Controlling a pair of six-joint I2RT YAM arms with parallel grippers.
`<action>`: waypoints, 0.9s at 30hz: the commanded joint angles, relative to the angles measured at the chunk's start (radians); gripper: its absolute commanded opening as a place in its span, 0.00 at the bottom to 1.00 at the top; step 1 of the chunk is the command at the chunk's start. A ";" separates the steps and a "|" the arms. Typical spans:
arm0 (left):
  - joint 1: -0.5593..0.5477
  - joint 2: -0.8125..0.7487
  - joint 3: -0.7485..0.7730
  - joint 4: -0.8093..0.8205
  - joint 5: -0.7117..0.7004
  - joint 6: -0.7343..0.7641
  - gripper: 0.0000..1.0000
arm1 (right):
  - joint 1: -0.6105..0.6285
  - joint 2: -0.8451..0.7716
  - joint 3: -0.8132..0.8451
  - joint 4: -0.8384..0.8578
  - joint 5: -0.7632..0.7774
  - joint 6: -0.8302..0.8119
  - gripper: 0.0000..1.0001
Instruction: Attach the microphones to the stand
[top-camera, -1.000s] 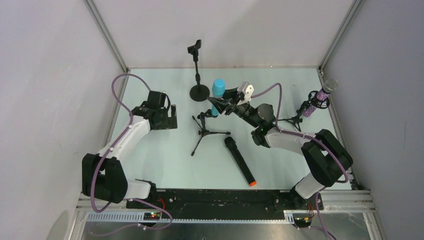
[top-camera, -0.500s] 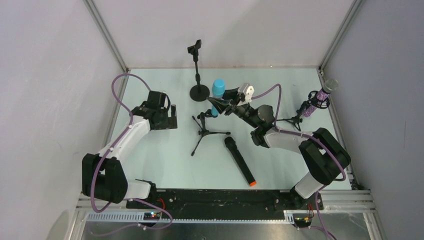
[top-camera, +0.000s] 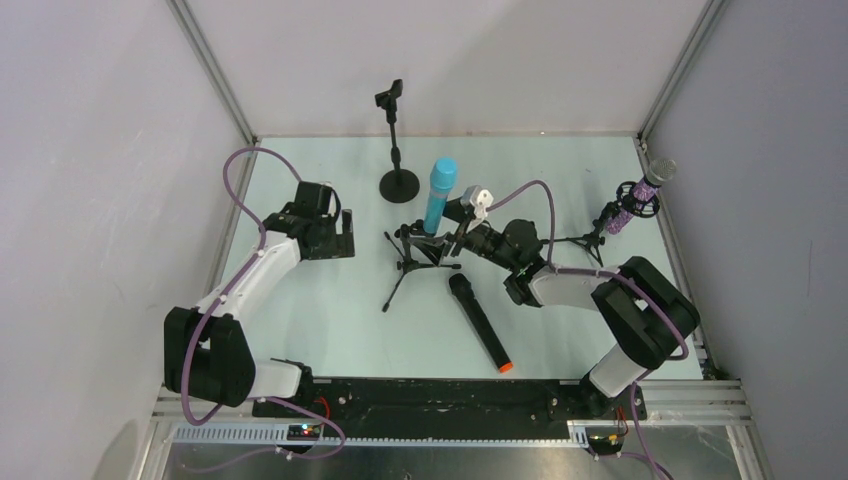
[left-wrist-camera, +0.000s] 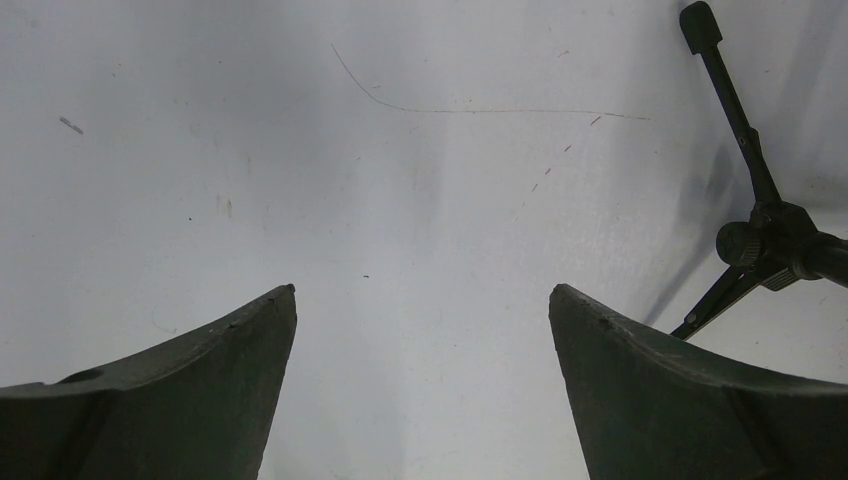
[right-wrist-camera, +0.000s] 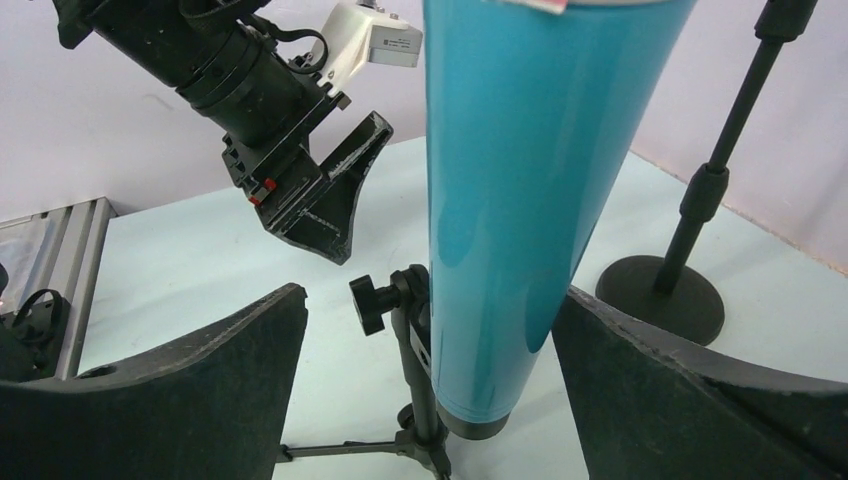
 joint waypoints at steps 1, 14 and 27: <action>-0.004 -0.029 0.008 0.028 -0.002 0.017 1.00 | 0.003 -0.048 -0.022 0.078 0.014 -0.022 0.96; -0.004 -0.059 0.004 0.039 0.033 0.027 1.00 | -0.013 -0.132 -0.114 0.083 0.045 -0.031 0.99; -0.008 -0.272 -0.057 0.190 0.319 0.095 1.00 | -0.099 -0.334 -0.290 -0.035 0.006 -0.031 1.00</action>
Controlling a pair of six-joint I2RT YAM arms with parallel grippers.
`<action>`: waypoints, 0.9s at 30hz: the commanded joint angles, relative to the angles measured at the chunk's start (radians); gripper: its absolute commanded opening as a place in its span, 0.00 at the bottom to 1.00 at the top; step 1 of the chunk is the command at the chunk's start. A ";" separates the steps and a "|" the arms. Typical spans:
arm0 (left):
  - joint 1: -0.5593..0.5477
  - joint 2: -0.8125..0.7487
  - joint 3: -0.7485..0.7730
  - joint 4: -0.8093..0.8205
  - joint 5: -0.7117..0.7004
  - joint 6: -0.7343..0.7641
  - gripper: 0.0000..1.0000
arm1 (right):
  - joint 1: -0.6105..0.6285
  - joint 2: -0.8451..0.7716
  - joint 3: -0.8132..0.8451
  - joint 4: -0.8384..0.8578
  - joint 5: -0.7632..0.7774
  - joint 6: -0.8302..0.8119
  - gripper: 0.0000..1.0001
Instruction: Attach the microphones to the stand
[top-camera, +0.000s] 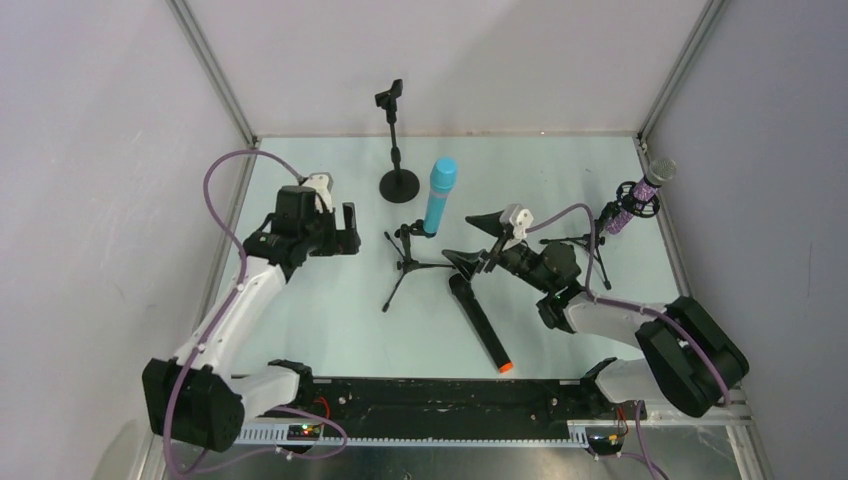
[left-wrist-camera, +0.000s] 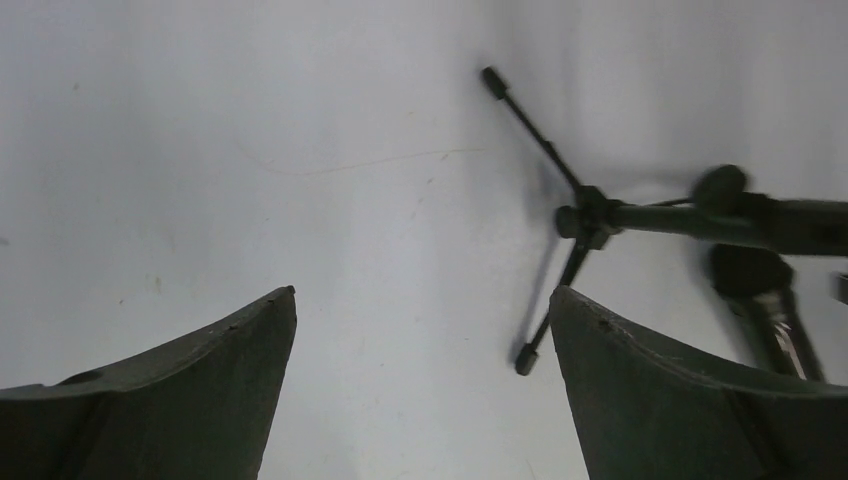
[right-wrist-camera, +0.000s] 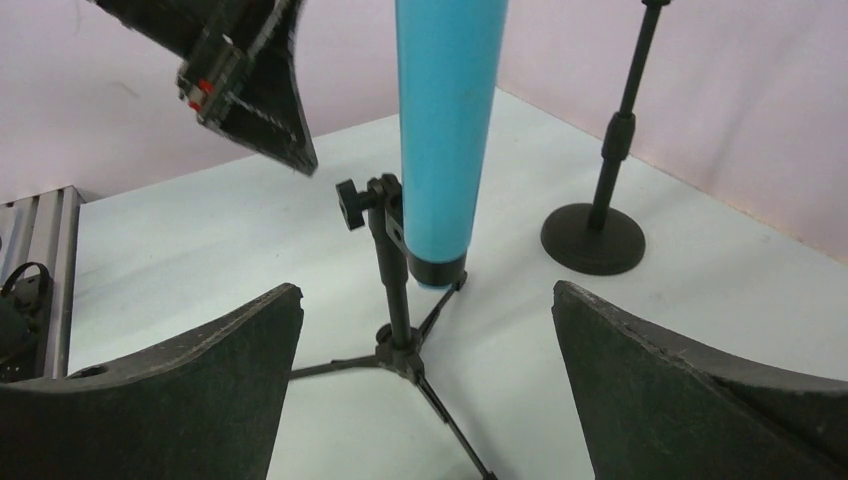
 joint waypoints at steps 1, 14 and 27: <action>-0.007 -0.112 -0.005 0.106 0.180 0.059 1.00 | -0.031 -0.091 -0.044 -0.053 -0.021 -0.016 0.99; -0.031 -0.077 0.086 0.245 0.637 0.094 1.00 | -0.047 -0.190 -0.124 -0.137 -0.011 -0.017 0.99; -0.211 -0.057 0.053 0.303 0.635 0.587 1.00 | -0.051 -0.233 -0.151 -0.165 0.004 -0.027 0.99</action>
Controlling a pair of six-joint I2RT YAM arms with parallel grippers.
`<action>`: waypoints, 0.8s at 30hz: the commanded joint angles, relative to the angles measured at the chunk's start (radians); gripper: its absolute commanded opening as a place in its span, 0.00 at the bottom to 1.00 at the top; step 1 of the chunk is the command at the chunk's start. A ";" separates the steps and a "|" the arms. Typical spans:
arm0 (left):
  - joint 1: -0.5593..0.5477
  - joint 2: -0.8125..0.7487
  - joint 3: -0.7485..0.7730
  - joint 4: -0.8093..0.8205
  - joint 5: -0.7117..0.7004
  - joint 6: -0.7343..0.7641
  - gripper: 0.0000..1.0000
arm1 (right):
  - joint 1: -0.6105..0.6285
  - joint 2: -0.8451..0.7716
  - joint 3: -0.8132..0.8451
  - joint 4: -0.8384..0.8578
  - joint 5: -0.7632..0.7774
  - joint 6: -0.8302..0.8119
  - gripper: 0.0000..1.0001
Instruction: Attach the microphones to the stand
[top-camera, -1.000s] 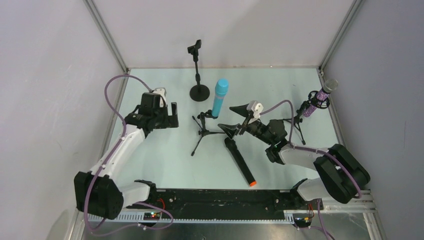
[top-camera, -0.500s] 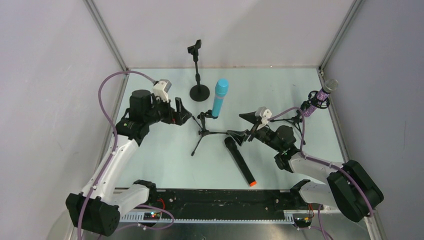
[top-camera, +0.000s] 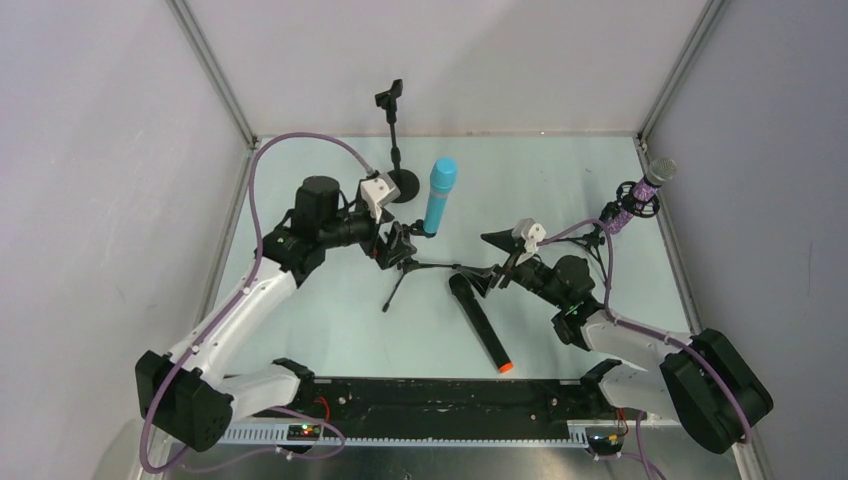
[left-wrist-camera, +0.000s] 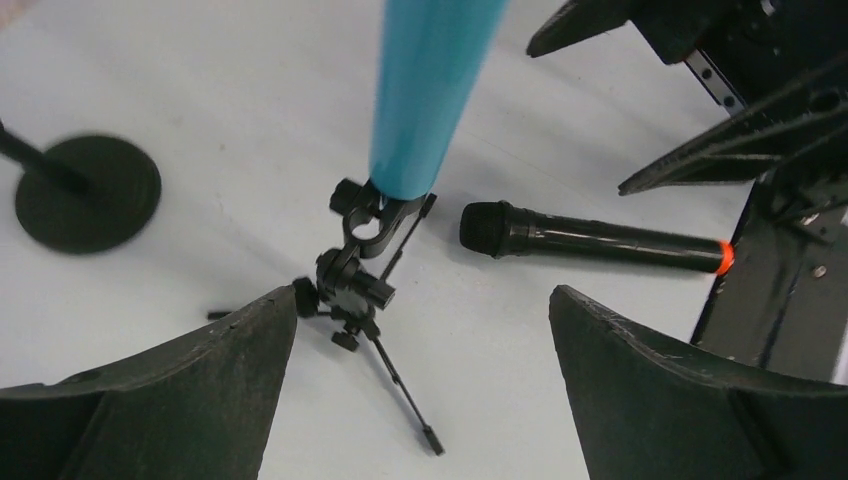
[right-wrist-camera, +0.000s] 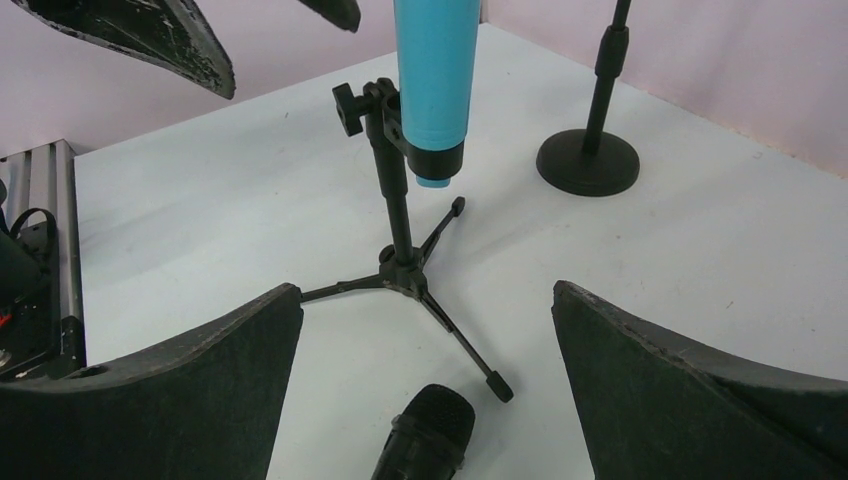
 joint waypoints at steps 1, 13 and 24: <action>-0.019 -0.038 -0.007 0.087 0.063 0.259 1.00 | -0.008 -0.033 -0.018 0.004 0.015 -0.017 0.99; -0.019 0.040 -0.037 0.209 -0.023 0.266 1.00 | -0.014 -0.054 -0.036 -0.012 0.013 -0.014 1.00; -0.019 0.166 -0.074 0.331 -0.024 0.218 0.80 | -0.020 -0.059 -0.036 -0.032 0.011 -0.008 0.99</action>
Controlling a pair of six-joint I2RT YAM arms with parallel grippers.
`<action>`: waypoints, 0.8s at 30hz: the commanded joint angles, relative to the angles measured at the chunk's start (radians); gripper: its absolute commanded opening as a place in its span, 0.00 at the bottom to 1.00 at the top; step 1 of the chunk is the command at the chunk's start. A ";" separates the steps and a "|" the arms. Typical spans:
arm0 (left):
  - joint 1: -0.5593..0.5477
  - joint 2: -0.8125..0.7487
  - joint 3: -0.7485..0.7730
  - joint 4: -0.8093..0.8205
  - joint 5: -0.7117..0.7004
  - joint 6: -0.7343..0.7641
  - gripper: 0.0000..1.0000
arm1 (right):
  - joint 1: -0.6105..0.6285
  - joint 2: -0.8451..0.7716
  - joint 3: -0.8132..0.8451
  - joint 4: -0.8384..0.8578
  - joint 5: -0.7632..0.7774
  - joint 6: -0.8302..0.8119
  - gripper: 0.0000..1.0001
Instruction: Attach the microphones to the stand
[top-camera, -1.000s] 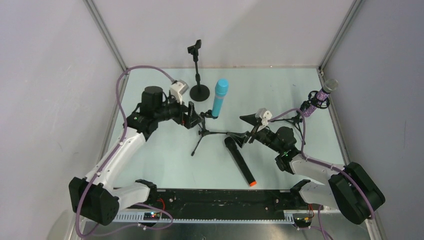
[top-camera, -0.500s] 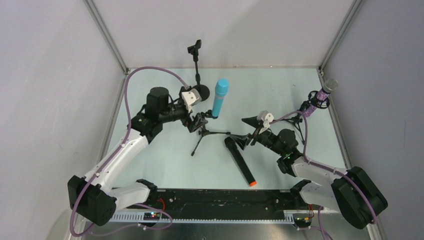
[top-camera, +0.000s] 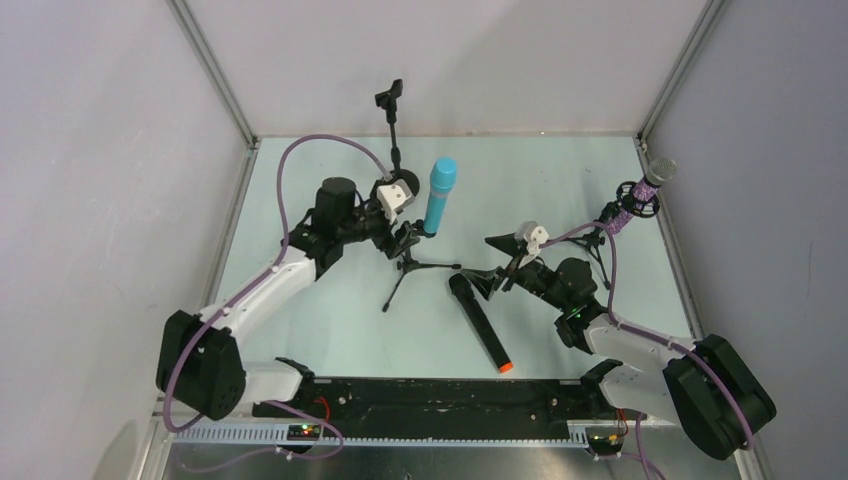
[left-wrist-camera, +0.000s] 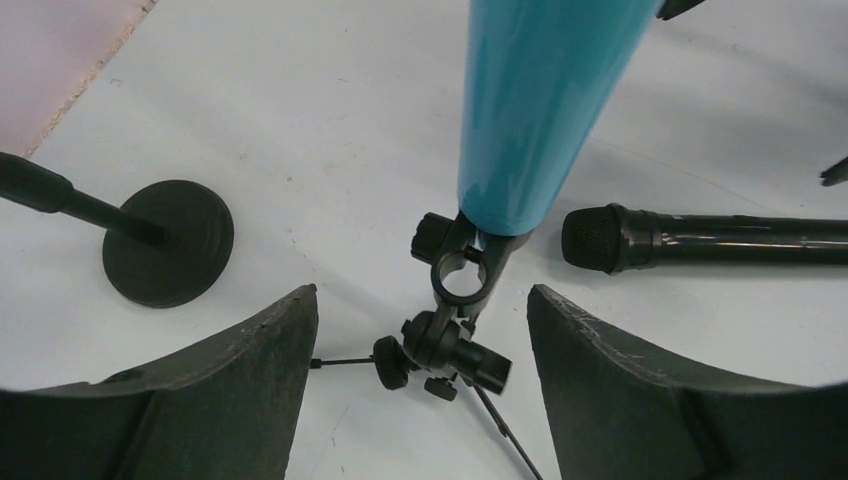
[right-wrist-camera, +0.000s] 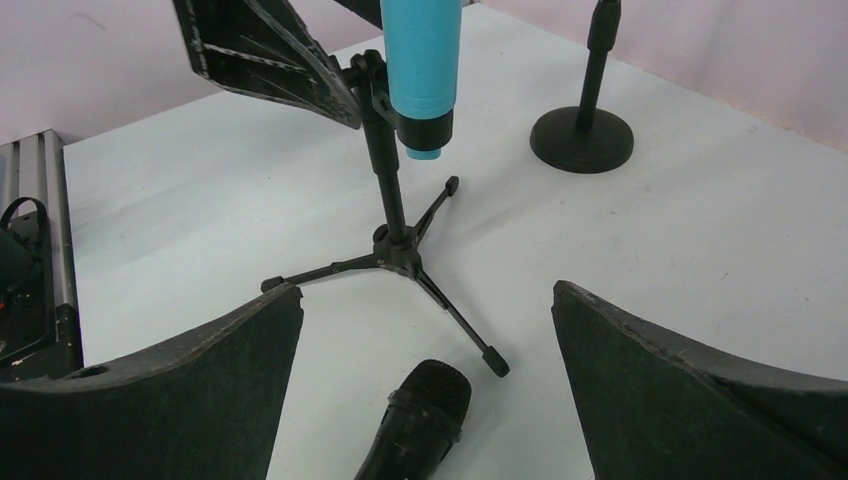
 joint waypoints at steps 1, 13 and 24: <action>-0.002 0.045 0.014 0.072 0.009 -0.012 0.77 | -0.005 -0.023 -0.001 -0.005 0.010 -0.007 1.00; -0.002 0.087 0.031 0.071 0.061 -0.004 0.44 | -0.010 -0.016 -0.001 -0.002 0.009 -0.002 0.99; -0.001 0.067 0.045 0.015 0.105 0.029 0.00 | -0.010 -0.009 0.000 0.000 -0.017 0.004 1.00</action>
